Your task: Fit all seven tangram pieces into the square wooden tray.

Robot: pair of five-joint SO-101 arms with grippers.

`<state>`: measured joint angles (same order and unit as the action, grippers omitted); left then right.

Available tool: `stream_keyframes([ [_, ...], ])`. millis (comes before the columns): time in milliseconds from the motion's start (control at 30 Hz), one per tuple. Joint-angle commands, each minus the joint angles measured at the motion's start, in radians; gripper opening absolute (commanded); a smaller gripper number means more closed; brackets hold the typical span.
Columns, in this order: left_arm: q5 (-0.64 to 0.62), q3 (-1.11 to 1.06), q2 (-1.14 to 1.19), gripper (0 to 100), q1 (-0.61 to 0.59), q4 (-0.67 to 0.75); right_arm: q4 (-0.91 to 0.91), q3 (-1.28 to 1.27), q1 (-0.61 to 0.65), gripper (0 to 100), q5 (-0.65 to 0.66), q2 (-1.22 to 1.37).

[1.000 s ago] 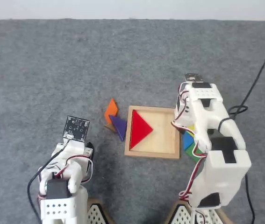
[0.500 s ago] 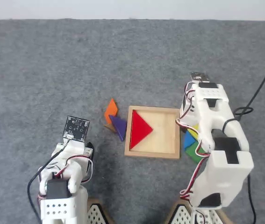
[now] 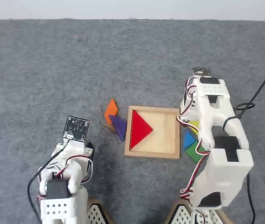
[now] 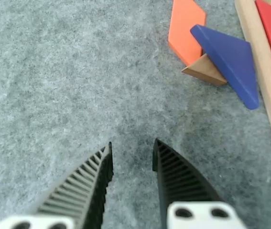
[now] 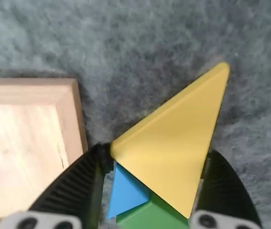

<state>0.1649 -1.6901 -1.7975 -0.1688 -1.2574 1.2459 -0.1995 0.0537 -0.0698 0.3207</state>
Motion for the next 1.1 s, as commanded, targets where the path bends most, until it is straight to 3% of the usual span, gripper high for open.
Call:
stream_keyframes([
  [0,0.012,0.007,-0.015,13,-0.005,-0.003,0.013,0.057,-0.002,18.8,0.014,-0.016],
  [267,0.012,0.007,-0.015,13,-0.005,-0.003,0.085,0.054,0.035,18.8,0.025,-0.188],
  [733,0.012,0.007,-0.015,13,-0.005,-0.003,0.101,0.054,0.351,18.7,0.316,-0.311],
  [1067,0.012,0.007,-0.015,13,-0.005,-0.003,0.068,0.048,0.46,18.7,0.598,-0.302],
])
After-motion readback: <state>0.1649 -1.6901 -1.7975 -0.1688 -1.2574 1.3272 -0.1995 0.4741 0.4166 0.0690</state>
